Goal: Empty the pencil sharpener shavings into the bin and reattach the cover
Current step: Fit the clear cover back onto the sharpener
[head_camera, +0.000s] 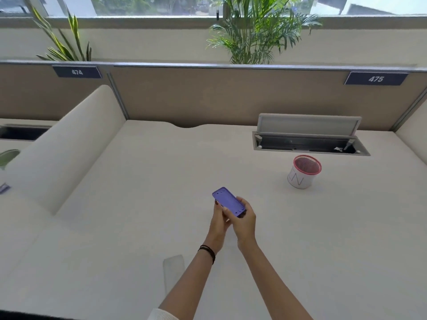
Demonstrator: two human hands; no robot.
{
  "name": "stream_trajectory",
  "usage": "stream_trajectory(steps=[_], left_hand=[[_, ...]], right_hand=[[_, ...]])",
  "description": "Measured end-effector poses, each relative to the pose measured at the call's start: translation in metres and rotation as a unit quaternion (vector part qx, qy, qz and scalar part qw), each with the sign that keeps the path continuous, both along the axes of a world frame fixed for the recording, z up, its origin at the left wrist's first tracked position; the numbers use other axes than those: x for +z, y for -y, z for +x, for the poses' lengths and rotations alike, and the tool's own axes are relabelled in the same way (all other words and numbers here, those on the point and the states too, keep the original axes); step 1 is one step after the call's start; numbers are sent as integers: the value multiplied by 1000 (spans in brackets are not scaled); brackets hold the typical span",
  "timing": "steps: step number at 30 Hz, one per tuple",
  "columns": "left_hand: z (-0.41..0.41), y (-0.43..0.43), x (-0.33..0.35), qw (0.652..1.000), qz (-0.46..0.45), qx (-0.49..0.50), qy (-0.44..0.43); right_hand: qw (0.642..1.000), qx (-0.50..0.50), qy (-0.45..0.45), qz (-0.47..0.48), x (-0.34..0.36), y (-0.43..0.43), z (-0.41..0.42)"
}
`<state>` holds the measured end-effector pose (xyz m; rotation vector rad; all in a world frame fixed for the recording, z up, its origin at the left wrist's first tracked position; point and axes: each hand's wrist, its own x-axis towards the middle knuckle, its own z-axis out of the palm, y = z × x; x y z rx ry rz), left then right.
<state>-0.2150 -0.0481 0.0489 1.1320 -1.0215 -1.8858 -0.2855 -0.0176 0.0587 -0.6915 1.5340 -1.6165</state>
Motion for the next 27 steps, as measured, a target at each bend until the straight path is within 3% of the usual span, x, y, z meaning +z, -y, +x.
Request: stream_trajectory(steps=[10,16,23,27], left_hand=[[71,6,-10,978,79,171,-84],[108,11,-14,962,83,237,-107],[132,13,-10,963,84,224,-127],[140,9,-15,962,89,222,-132]], right_hand=[[985,168,-30,8,-19,-10,61],[967,234,-64,80,-42,-21,78],[898,330,-277,93,-55,-17,101],[860,359,-354,80,-56,-15,106]])
